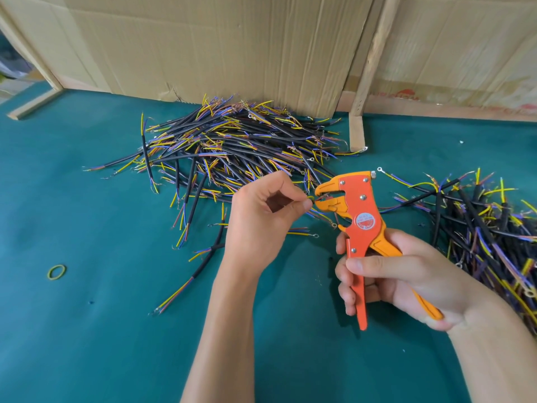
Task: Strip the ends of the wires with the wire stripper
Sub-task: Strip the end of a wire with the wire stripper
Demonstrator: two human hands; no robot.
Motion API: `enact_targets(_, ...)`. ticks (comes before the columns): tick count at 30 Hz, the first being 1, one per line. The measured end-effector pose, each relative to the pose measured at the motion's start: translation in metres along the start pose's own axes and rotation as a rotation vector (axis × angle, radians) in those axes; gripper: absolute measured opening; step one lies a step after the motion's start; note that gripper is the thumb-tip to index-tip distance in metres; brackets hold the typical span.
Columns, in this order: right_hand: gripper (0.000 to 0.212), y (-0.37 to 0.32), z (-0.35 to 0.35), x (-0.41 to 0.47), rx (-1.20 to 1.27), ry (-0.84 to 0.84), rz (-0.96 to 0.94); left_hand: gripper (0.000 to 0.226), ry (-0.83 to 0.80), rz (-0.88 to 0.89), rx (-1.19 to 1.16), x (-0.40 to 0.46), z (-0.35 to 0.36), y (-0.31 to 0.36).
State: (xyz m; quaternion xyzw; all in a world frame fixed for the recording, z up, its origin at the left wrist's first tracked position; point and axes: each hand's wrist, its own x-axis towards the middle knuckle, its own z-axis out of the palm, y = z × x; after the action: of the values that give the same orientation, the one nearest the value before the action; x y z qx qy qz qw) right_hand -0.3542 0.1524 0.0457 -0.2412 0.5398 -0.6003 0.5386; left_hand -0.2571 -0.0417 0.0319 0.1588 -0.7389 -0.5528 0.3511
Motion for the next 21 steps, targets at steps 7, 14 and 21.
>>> enact_targets(7,0.027,-0.002,0.0032,-0.0001,0.025,0.007,0.024,0.016,-0.003,0.004,0.022,-0.0003,0.0009,-0.0004)
enact_targets(14,0.027,-0.002,0.0023,0.0005,0.032,0.006,0.033,0.021,-0.004,0.001,0.017,-0.0002,0.0022,0.0003)
enact_targets(21,0.028,-0.0021,0.0016,0.0,0.04,0.003,0.038,0.02,-0.014,-0.003,0.0,-0.0003,0.0009,-0.0001)
